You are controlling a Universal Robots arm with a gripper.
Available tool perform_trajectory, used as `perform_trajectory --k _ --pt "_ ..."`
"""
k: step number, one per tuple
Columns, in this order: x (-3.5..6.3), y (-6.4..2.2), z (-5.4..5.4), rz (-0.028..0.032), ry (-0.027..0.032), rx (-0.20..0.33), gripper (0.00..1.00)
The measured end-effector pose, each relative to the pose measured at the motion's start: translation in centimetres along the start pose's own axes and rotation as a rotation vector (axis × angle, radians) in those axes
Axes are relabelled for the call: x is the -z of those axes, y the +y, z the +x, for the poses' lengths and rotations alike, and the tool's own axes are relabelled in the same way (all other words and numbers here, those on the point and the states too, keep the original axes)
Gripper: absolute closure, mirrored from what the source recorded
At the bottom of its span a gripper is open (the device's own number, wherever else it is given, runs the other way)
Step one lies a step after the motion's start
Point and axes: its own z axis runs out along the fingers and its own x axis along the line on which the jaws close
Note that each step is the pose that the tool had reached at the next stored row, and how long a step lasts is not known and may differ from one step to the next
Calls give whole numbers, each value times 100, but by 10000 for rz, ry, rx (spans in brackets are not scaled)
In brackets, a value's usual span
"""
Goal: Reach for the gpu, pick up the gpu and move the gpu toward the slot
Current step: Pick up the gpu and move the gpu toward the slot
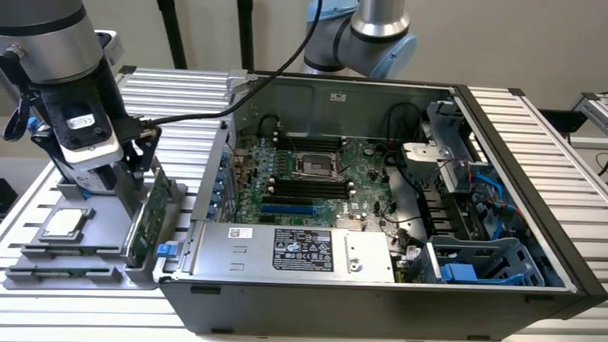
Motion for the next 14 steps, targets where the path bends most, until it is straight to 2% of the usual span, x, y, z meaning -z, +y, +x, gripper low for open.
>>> perform_trajectory --k 14 --pt "-255 -5 -1 44 -4 0 58"
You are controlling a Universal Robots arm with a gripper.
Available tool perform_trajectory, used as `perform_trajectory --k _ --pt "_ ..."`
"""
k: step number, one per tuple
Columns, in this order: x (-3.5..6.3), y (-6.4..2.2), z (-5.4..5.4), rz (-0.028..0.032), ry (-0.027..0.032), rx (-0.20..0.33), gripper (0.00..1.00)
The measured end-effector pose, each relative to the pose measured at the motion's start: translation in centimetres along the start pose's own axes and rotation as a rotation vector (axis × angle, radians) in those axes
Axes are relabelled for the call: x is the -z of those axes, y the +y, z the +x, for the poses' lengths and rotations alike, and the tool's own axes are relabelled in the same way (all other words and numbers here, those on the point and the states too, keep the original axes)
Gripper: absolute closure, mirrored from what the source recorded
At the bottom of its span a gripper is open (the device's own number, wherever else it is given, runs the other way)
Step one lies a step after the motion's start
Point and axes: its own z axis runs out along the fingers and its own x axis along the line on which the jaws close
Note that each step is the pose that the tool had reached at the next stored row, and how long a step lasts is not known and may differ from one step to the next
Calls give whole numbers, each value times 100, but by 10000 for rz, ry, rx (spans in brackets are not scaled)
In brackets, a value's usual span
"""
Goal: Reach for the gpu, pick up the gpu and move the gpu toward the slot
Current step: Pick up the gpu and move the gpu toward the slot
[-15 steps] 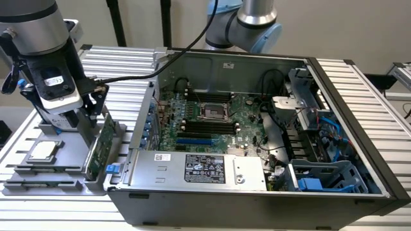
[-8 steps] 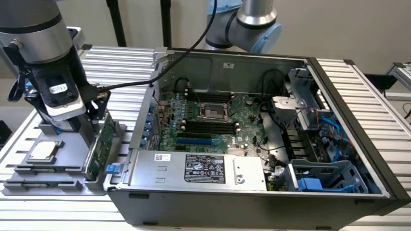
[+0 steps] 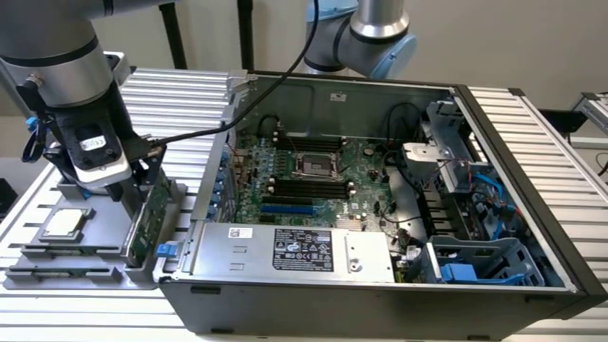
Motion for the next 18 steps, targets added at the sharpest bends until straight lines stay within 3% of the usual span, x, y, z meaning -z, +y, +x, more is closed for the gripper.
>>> perform_trajectory --k 18 --pt "-328 -4 -2 53 -81 1 58"
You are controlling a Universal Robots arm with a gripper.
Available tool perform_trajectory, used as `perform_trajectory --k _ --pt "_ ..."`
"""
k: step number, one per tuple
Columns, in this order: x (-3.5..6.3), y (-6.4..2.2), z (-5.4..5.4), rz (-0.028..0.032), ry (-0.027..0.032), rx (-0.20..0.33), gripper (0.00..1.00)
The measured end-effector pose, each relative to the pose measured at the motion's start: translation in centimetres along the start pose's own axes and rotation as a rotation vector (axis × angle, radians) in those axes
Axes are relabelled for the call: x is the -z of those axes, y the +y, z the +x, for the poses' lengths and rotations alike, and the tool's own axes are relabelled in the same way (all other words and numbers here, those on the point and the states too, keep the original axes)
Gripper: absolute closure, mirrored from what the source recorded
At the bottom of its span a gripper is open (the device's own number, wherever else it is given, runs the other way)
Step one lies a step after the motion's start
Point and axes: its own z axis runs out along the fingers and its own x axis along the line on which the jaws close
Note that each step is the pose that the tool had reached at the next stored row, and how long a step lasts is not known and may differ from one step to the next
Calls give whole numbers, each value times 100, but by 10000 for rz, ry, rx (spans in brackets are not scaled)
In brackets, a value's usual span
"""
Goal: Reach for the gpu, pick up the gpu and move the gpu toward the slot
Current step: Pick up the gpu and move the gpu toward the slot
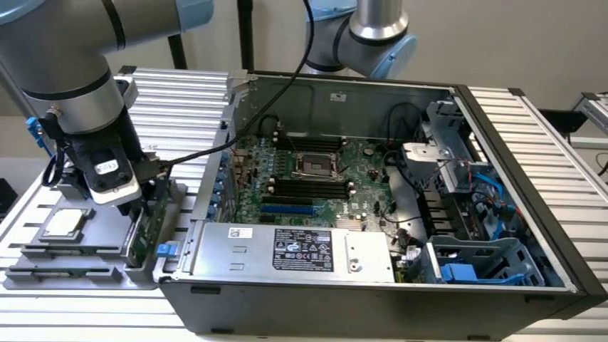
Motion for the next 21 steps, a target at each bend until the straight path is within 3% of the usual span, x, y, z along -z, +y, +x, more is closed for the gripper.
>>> perform_trajectory --k 6,15,18,19,21 --pt "-55 0 0 1 -49 1 58" --pt "-88 -1 0 5 -54 1 58" --pt "-90 0 -2 3 -57 -1 60" --pt "-92 0 -5 1 -59 0 67" --pt "-90 -1 -16 4 -56 1 67"
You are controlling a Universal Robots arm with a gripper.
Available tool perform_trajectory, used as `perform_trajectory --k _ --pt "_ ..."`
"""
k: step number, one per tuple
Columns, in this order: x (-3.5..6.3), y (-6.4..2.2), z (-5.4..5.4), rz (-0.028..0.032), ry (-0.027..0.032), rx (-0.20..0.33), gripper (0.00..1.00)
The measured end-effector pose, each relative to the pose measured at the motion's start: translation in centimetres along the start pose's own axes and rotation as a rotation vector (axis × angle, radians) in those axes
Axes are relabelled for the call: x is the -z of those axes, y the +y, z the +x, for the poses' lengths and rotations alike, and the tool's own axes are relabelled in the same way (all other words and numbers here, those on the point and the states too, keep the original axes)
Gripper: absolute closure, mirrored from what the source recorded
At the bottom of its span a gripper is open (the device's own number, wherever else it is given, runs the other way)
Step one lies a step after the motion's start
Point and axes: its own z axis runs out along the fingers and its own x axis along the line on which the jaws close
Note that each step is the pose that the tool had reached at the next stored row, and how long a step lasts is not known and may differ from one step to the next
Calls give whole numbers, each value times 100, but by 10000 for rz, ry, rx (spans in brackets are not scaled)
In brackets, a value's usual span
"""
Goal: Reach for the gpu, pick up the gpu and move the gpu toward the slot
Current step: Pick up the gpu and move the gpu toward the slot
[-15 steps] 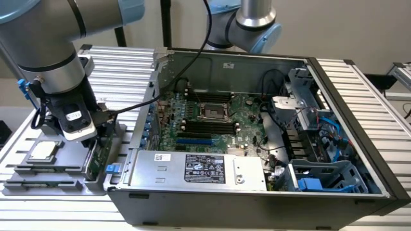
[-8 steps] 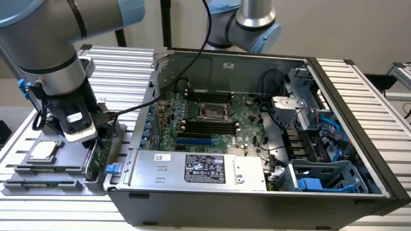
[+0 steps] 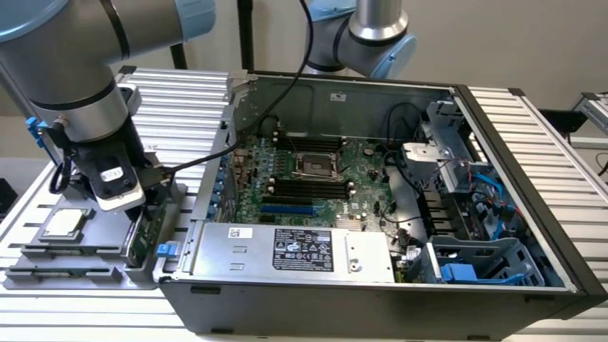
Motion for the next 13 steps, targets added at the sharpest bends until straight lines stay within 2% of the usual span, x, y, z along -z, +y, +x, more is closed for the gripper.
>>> perform_trajectory --k 9,13 --pt "0 0 -12 1 0 0 67" --pt "1 -1 -13 2 1 1 74"
